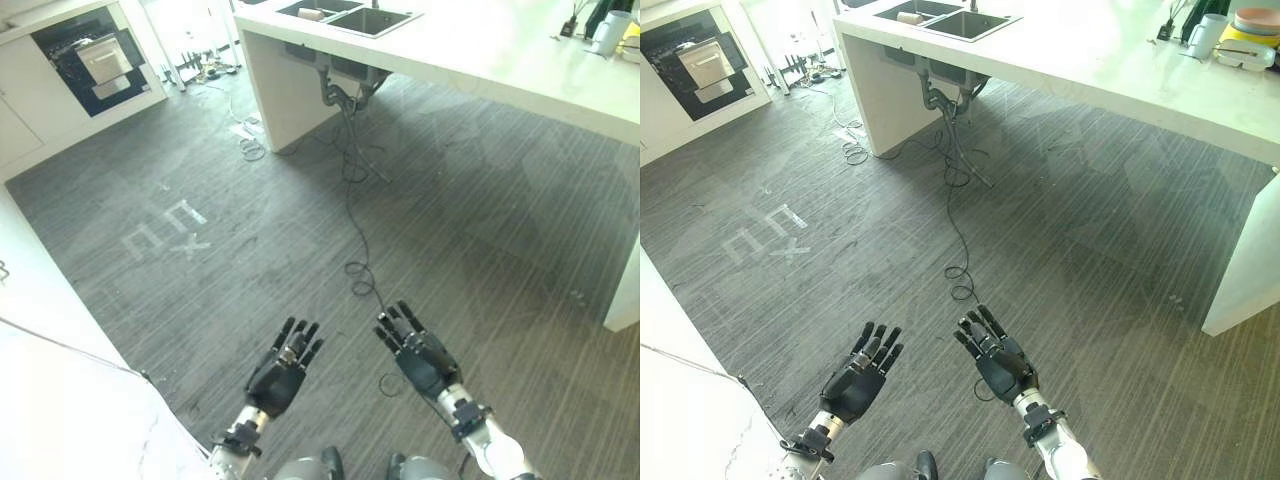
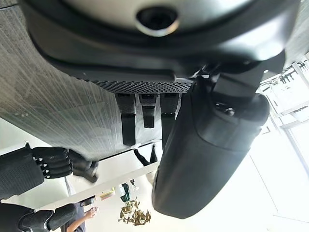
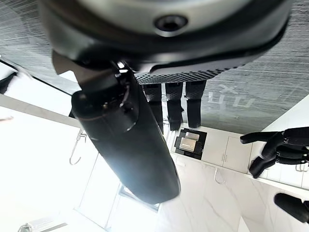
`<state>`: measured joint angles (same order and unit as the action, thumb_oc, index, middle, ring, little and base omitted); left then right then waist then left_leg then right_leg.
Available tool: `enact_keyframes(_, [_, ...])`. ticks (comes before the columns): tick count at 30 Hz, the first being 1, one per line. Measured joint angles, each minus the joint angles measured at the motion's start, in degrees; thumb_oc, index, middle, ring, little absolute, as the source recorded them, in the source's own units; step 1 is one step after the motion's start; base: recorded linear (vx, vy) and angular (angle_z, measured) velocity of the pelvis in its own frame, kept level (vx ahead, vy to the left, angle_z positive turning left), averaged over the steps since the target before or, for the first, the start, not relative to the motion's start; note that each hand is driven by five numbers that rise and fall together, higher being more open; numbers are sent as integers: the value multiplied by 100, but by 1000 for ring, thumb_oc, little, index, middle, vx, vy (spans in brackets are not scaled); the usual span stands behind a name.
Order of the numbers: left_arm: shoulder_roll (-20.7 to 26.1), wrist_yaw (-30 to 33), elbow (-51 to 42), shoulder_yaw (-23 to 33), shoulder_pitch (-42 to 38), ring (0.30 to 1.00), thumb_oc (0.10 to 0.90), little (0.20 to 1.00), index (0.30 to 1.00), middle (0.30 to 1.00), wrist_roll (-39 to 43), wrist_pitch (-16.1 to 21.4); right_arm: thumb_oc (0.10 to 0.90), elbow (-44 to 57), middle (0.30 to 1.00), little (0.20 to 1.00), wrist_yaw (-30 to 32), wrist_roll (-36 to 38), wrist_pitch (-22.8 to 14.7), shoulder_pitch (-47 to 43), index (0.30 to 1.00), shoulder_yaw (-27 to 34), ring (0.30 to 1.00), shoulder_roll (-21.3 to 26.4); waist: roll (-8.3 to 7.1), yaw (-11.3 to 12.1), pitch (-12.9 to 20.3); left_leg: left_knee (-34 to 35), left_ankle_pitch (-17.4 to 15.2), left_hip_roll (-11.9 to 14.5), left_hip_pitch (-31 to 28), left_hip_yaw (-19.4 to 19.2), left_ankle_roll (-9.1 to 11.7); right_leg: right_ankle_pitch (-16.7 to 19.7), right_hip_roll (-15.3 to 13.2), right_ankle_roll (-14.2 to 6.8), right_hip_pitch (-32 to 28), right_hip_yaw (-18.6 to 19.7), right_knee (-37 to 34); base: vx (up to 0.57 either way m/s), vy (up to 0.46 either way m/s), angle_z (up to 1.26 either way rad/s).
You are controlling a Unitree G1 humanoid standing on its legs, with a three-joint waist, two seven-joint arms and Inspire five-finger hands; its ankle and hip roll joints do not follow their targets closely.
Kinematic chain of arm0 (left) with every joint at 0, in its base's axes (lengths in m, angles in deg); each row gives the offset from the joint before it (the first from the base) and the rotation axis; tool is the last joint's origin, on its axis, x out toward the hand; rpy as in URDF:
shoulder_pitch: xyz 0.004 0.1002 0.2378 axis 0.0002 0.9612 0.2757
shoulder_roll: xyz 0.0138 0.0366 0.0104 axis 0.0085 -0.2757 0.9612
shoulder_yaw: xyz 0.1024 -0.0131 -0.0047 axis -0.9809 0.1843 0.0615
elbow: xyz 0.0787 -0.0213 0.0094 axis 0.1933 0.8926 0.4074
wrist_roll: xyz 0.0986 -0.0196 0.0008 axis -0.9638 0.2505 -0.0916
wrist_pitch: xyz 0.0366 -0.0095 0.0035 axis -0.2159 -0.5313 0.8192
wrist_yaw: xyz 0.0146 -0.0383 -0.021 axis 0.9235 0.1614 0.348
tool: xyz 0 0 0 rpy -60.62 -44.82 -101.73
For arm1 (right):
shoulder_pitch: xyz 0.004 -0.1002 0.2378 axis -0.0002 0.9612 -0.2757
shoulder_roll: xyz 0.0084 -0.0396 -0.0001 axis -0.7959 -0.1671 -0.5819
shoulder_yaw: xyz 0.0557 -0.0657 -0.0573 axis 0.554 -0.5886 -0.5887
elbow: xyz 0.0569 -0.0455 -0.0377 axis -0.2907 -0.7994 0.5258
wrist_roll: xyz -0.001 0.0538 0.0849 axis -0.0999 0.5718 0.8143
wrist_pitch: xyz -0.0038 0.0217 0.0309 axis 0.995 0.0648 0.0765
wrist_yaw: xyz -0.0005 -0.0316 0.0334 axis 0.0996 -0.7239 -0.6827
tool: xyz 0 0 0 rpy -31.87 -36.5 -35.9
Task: Place the dishes in the dishwasher.
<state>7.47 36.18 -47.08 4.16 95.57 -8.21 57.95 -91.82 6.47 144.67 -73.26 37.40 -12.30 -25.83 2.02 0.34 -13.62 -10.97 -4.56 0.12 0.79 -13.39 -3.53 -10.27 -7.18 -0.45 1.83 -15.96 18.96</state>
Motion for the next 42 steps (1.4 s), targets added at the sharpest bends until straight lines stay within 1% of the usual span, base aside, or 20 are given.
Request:
enact_keyframes(7, [186,692,324,-73,59,900,800,900,900,900,-1350,320,800,-60,900,900,268,-655,-286,238,900,-36,900,221,20,-16,10,-6,5,-16,16,79,9,-28,-9,-19,-22,-56,12,21,-34,6])
enact_keyframes(11, [633,2058,500,-370,74,900,800,900,900,900,-3586,1135,800,-70,900,900,620,-1369,-690,374,900,-12,900,595,30,-26,11,6,27,-13,74,115,39,-52,-9,-4,42,-71,56,-2,-19,2])
enact_keyframes(19, [995,3495,495,-454,-61,900,800,900,900,900,-5331,1778,800,-122,900,900,797,-1922,-927,387,900,81,900,752,147,-45,8,46,88,-24,100,111,81,-167,-25,38,187,-43,234,29,-36,-1])
enact_keyframes(22, [994,3938,494,-492,-145,900,800,900,900,900,-5677,1948,800,-119,900,900,809,-2052,-992,352,900,80,900,879,125,-38,-2,218,212,-120,77,69,111,-345,-128,55,405,24,554,29,-78,-4])
enact_keyframes(23, [1004,4047,500,-504,-149,900,800,900,900,900,-5737,2001,800,-131,900,900,850,-2177,-1043,317,900,81,900,920,73,-6,-38,168,322,-170,104,53,244,-464,-169,73,541,57,760,68,-63,-4])
enact_keyframes(24, [1044,4163,507,-479,-250,900,800,900,900,900,-5826,2059,800,-171,900,900,912,-2307,-1060,216,900,74,900,910,-129,7,-176,-256,442,-256,271,28,441,-561,-314,191,621,187,968,196,21,2])
enact_keyframes(25, [1076,4252,562,-458,-365,900,800,900,900,900,-5851,2074,800,-370,900,900,932,-2513,-1138,57,900,82,900,900,-264,30,-331,-1632,700,-175,944,136,815,-583,-423,297,537,249,977,246,83,-9])
enact_keyframes(26, [1076,4266,564,-458,-324,900,800,900,900,900,-5858,2095,800,-409,900,900,942,-2598,-1160,34,900,95,900,900,-277,42,-365,-2192,755,-74,1281,140,872,-585,-373,304,462,272,929,304,159,-13])
enact_keyframes(27, [1069,4278,574,-457,-268,900,800,900,900,900,-5861,2109,800,-424,900,900,969,-2736,-1211,27,900,108,900,891,-250,50,-405,-2292,650,14,1371,115,789,-533,-307,284,386,259,868,279,166,-28])
enact_keyframes(29, [1016,4281,597,-453,-218,900,800,900,900,900,-5868,2153,800,-448,900,900,1073,-3042,-1262,37,900,106,900,901,-154,33,-439,-1245,456,34,1217,73,604,-552,-140,266,232,280,749,373,215,-17])
enact_keyframes(31, [910,4311,614,-425,-243,900,800,900,900,900,-5870,2204,800,-454,900,900,1208,-3169,-1267,28,900,83,900,903,-75,47,-481,-373,476,109,1124,-79,610,-575,11,282,151,280,656,450,193,-5])
enact_keyframes(32, [812,4323,683,-427,-308,900,800,900,900,900,-5879,2265,800,-482,900,900,1342,-3177,-1269,-10,900,17,900,893,38,97,-551,139,562,316,1189,-220,698,-600,193,290,47,223,571,396,187,9])
enact_keyframes(33, [758,4321,741,-430,-344,900,800,900,900,900,-5932,2266,800,-549,900,900,1498,-3229,-1269,-9,900,-68,900,881,110,138,-632,0,575,547,1402,-201,713,-650,337,320,-152,99,514,329,253,12])
enact_keyframes(34, [756,4313,834,-433,-307,900,800,900,900,900,-5933,2264,800,-559,900,900,1594,-3379,-1272,-6,900,-162,900,898,6,175,-668,-151,621,595,1508,-270,641,-835,350,309,-295,94,510,394,290,6])
enact_keyframes(36, [741,4320,884,-434,-294,900,800,900,900,900,-6012,2264,800,-561,900,900,1699,-3388,-1332,-65,900,-148,900,907,-46,327,-647,-284,551,477,1485,-308,472,-943,329,230,-356,294,502,423,233,-28])
enact_keyframes(38, [739,4324,875,-432,-332,900,800,900,900,900,-6090,2262,800,-563,900,900,1828,-3387,-1365,-36,900,-136,900,892,-62,355,-641,-208,596,43,1148,-144,171,-1086,236,86,-728,292,377,383,322,-12])
enact_keyframes(39, [765,4325,908,-414,-379,900,800,900,900,900,-6099,2255,800,-569,900,900,1878,-3388,-1364,-8,900,-113,900,816,-164,413,-611,-173,731,-163,883,-130,-278,-1124,151,-94,-989,276,336,301,411,11])
enact_keyframes(40, [726,4327,927,-320,-461,900,800,900,900,900,-6098,2215,800,-560,900,900,1896,-3389,-1367,36,900,-34,900,705,-171,347,-611,-363,657,-225,737,-139,-486,-812,-6,-528,-945,181,889,294,428,50])
enact_keyframes(41, [790,4339,856,-277,-539,900,800,900,900,900,-6098,2220,800,-534,900,900,1938,-3386,-1436,-12,900,105,900,531,-156,266,-622,-1712,306,-148,1302,-239,-719,-134,-258,-412,-385,60,2411,293,313,71])
enact_keyframes(42, [962,4358,481,-406,-444,900,800,900,900,900,-6095,2275,800,-427,900,900,1924,-3397,-1562,204,900,136,900,500,26,258,-467,-1272,-256,-211,1107,-150,-691,946,-630,-565,451,185,4272,250,181,66])
